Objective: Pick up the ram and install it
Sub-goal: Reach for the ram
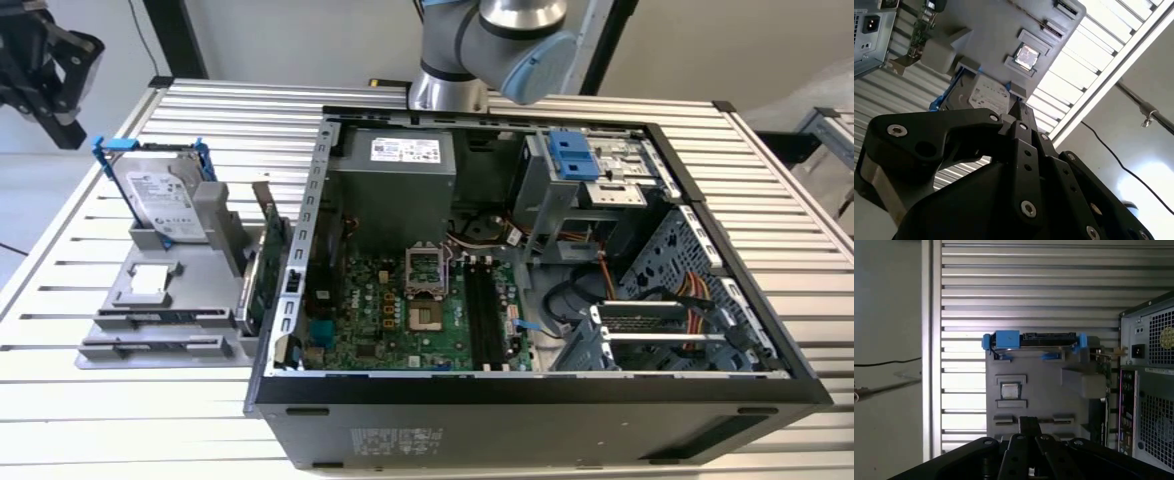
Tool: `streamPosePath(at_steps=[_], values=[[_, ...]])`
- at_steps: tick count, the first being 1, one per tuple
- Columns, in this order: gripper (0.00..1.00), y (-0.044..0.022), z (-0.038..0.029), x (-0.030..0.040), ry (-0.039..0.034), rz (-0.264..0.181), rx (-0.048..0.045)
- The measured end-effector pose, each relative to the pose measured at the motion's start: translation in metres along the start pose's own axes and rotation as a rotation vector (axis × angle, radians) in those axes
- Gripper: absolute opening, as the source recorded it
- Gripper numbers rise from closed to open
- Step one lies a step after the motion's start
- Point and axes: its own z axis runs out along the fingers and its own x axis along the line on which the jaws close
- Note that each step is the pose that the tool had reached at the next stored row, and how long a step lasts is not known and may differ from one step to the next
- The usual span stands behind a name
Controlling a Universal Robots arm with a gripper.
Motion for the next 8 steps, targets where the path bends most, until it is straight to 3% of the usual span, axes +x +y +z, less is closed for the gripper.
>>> streamPosePath(at_steps=[8], values=[[0.0, -0.0027, 0.0, -0.0017, 0.0004, -0.007, -0.0001]])
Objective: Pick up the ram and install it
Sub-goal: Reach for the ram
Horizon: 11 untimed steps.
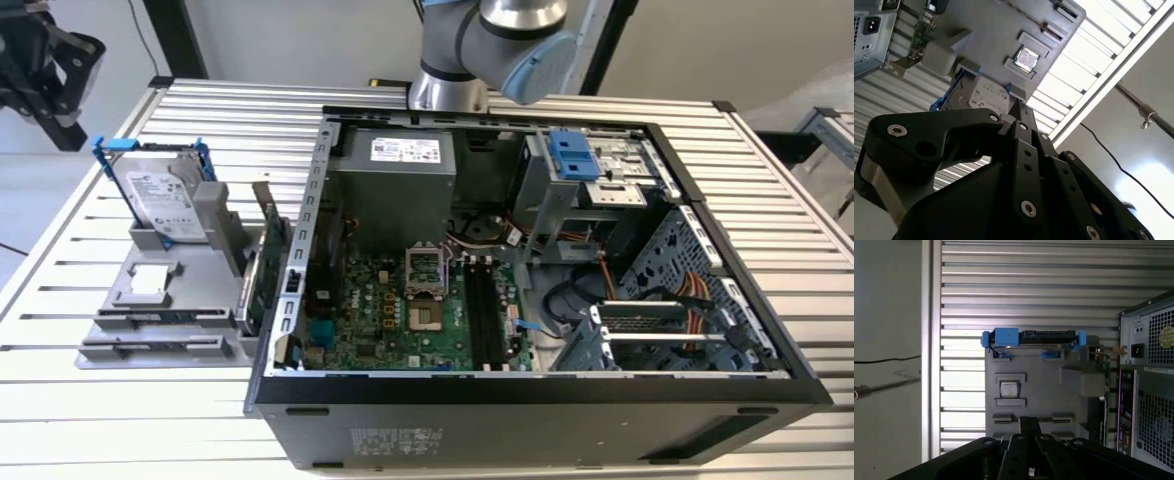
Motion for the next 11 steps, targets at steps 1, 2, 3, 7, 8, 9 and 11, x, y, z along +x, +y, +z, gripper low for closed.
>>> streamPosePath(at_steps=[1, 2, 3, 7, 8, 9, 11], values=[[0.0, -0.0004, 0.0, -0.0002, 0.0, -0.001, 0.0], [0.0, -0.0007, 0.0, -0.0005, 0.0001, -0.002, -0.0001], [0.0, -0.0011, 0.0, -0.0007, 0.0002, -0.003, -0.0001], [0.0, -0.0023, 0.0, -0.0014, 0.0003, -0.006, -0.0001], [0.0, -0.0026, 0.0001, -0.0016, 0.0003, -0.007, -0.0002], [0.0, -0.0029, 0.0001, -0.0018, 0.0004, -0.008, -0.0002], [0.0, -0.0034, 0.0001, -0.0022, 0.0004, -0.009, -0.0002]])
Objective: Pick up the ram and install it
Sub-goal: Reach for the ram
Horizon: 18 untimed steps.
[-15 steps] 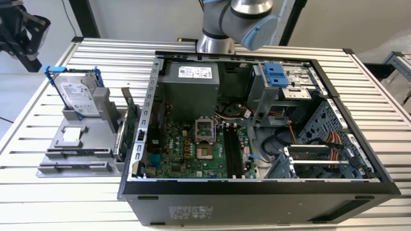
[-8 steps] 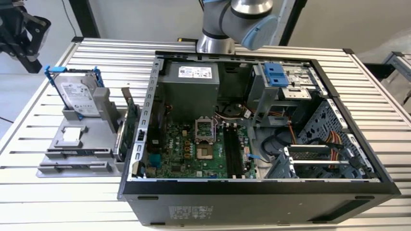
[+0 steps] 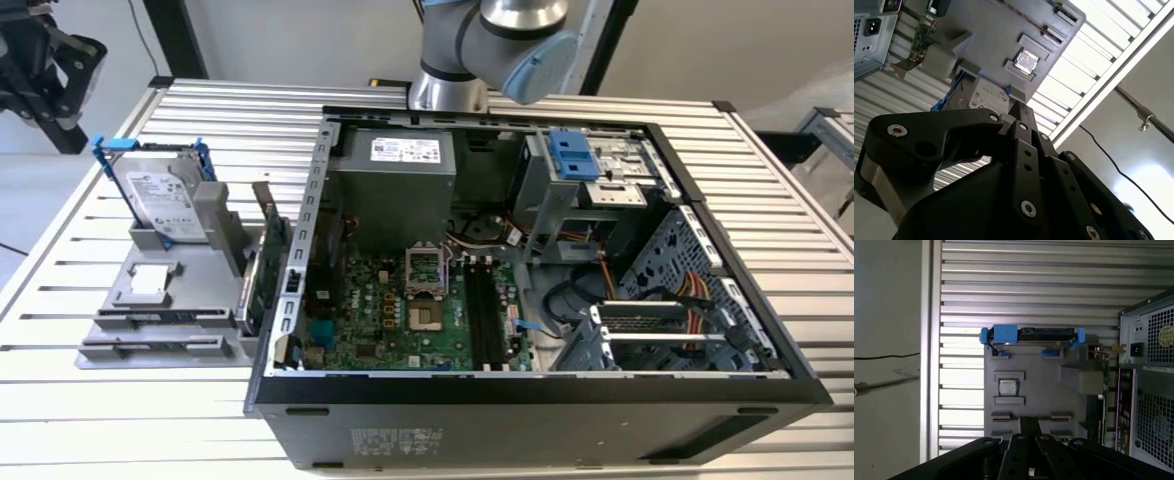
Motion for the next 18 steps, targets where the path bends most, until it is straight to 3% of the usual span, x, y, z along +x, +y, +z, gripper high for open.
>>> streamPosePath(at_steps=[18], values=[[0.0, -0.0087, -0.0002, -0.0058, 0.0011, -0.021, -0.0004]])
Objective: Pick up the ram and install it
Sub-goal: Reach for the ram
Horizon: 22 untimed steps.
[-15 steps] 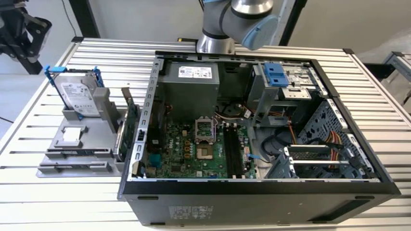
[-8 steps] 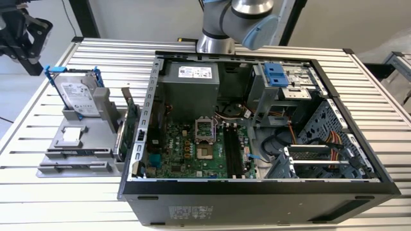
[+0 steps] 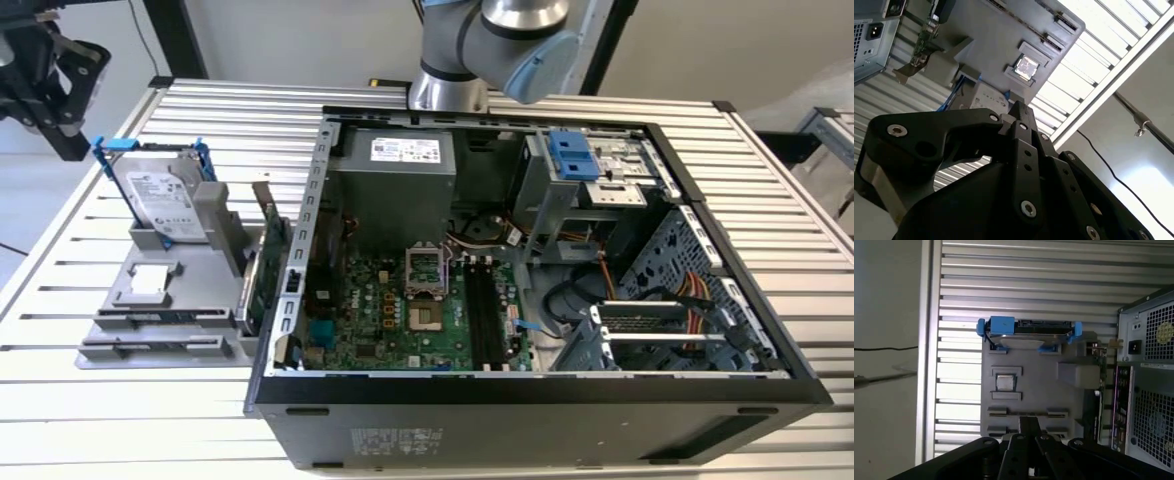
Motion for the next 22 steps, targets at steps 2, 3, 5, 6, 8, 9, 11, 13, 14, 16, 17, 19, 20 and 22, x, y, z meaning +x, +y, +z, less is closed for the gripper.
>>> streamPosePath(at_steps=[2, 3, 5, 6, 8, 9, 11, 13, 14, 16, 17, 19, 20, 22], values=[[0.0, -0.0008, 0.0, -0.0006, 0.0001, -0.001, -0.0001], [0.0, -0.0012, -0.0001, -0.0009, 0.0001, -0.002, 0.0], [0.0, -0.0021, -0.0001, -0.0016, 0.0002, -0.003, 0.0], [0.0, -0.0025, -0.0001, -0.0019, 0.0002, -0.004, 0.0], [0.0, -0.0033, -0.0001, -0.0026, 0.0002, -0.005, -0.0001], [0.0, -0.0038, -0.0001, -0.0031, 0.0003, -0.005, 0.0], [0.0, -0.0047, -0.0001, -0.0039, 0.0003, -0.006, -0.0001], [0.0, -0.0057, -0.0002, -0.0047, 0.0004, -0.007, -0.0001], [0.0, -0.0063, -0.0002, -0.0051, 0.0004, -0.008, -0.0001], [0.0, -0.0073, -0.0003, -0.006, 0.0005, -0.009, -0.0001], [0.0, -0.0079, -0.0002, -0.0064, 0.0005, -0.01, -0.0002], [0.0, -0.0089, -0.0003, -0.0073, 0.0005, -0.011, -0.0002], [0.0, -0.0095, -0.0003, -0.0077, 0.0005, -0.011, -0.0002], [0.0, -0.0106, -0.0003, -0.0086, 0.0006, -0.012, -0.0003]])
